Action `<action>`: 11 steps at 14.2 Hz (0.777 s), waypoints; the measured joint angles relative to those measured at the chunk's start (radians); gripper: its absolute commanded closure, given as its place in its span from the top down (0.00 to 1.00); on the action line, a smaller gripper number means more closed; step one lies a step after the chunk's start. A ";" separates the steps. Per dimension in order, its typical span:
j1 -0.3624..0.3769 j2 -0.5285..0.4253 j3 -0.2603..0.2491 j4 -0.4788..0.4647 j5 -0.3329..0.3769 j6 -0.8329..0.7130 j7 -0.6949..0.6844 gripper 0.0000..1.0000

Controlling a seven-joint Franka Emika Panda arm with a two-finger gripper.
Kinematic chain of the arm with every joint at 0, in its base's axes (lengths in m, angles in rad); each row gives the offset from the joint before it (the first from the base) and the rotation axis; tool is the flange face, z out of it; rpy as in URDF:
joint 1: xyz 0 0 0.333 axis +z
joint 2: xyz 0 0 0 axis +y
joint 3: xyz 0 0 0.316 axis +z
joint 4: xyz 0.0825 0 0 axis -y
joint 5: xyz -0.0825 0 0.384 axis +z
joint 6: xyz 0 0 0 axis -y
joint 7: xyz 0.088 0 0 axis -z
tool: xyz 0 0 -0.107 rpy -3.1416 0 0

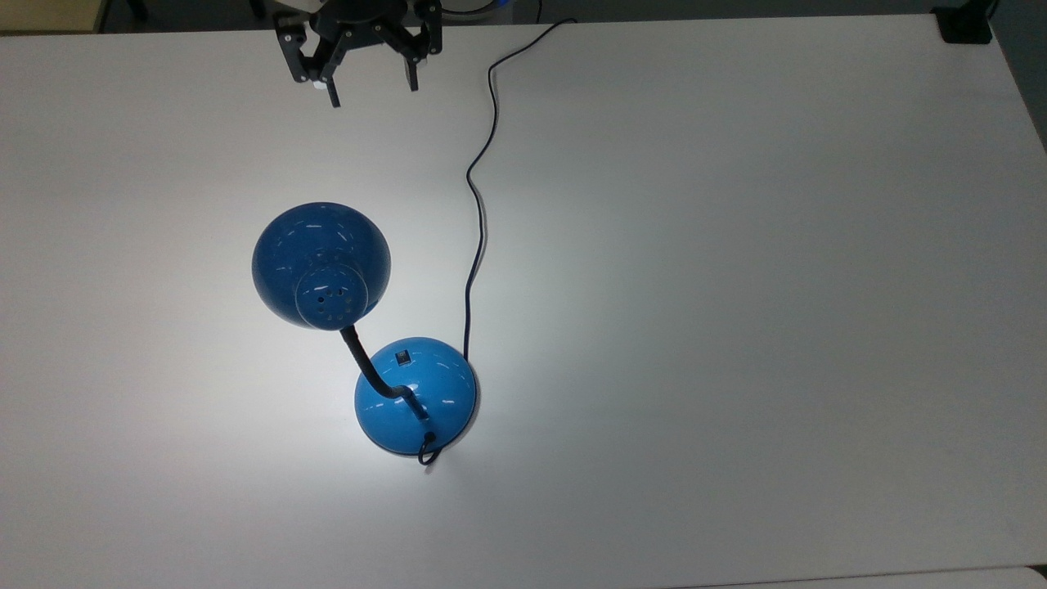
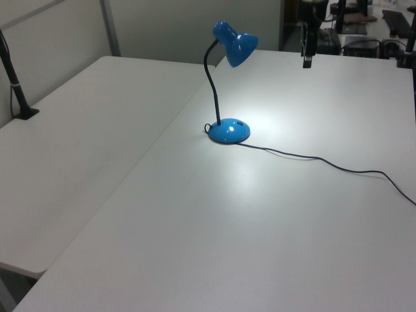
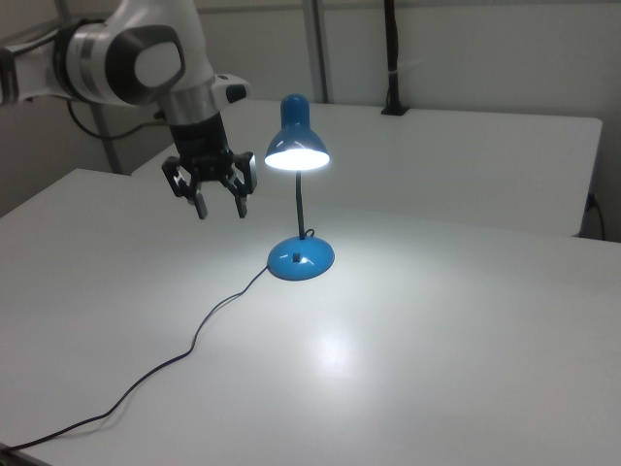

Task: Turn off the lamp
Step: 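Move the gripper down toward the switch on the blue lamp base, then press the switch on the lamp base with the gripper fingertips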

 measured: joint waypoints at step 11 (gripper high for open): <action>-0.006 0.224 -0.006 -0.116 0.001 0.513 0.084 0.00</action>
